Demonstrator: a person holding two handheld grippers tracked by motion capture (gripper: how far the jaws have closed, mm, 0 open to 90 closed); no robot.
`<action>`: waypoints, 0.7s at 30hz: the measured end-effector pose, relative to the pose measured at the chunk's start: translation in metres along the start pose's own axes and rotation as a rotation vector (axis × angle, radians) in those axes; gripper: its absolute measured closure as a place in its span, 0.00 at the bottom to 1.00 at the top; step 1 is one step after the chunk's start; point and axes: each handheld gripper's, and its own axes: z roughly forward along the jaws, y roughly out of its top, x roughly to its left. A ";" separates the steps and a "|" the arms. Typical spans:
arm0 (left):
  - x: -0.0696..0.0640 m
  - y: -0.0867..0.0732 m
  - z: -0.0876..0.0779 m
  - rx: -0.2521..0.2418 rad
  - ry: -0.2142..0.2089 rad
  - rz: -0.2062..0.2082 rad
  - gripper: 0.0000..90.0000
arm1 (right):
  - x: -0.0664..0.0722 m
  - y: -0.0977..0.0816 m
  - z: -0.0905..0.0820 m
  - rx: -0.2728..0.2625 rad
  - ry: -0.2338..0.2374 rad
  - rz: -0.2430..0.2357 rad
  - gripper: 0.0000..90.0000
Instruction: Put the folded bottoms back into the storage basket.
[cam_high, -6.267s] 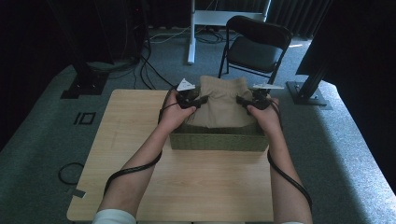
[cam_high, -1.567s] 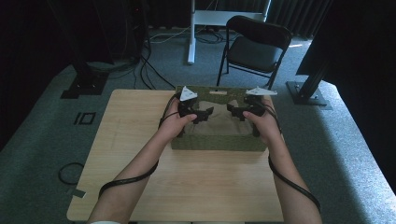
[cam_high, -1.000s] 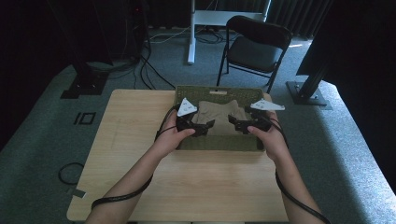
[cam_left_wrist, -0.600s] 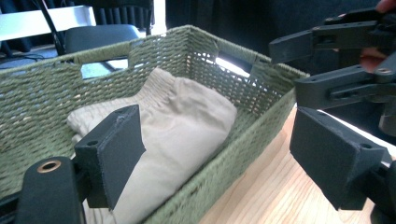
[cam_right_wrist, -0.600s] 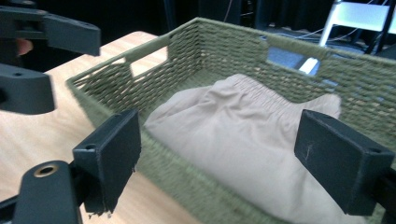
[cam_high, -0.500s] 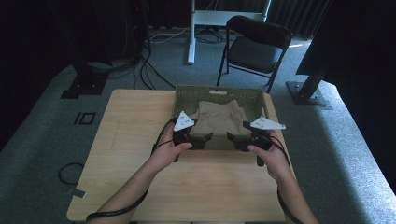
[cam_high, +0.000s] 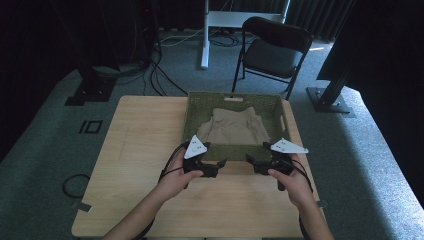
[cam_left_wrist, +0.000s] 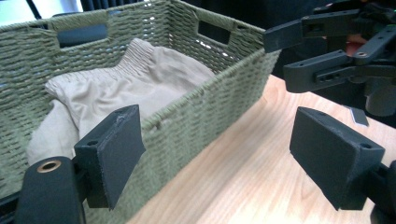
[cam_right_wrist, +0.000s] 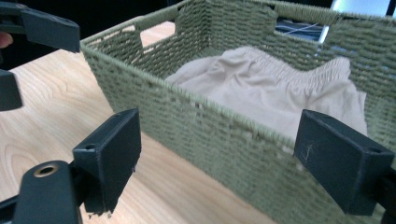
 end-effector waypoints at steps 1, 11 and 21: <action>0.000 -0.003 0.000 0.001 0.001 -0.002 0.20 | 0.000 -0.005 0.000 0.003 0.000 0.007 0.16; 0.006 -0.033 -0.003 0.041 0.029 -0.022 0.20 | -0.007 -0.035 -0.003 0.047 -0.044 0.028 0.16; 0.017 -0.063 -0.009 0.077 0.063 -0.051 0.20 | -0.016 -0.057 -0.005 0.076 -0.113 0.046 0.16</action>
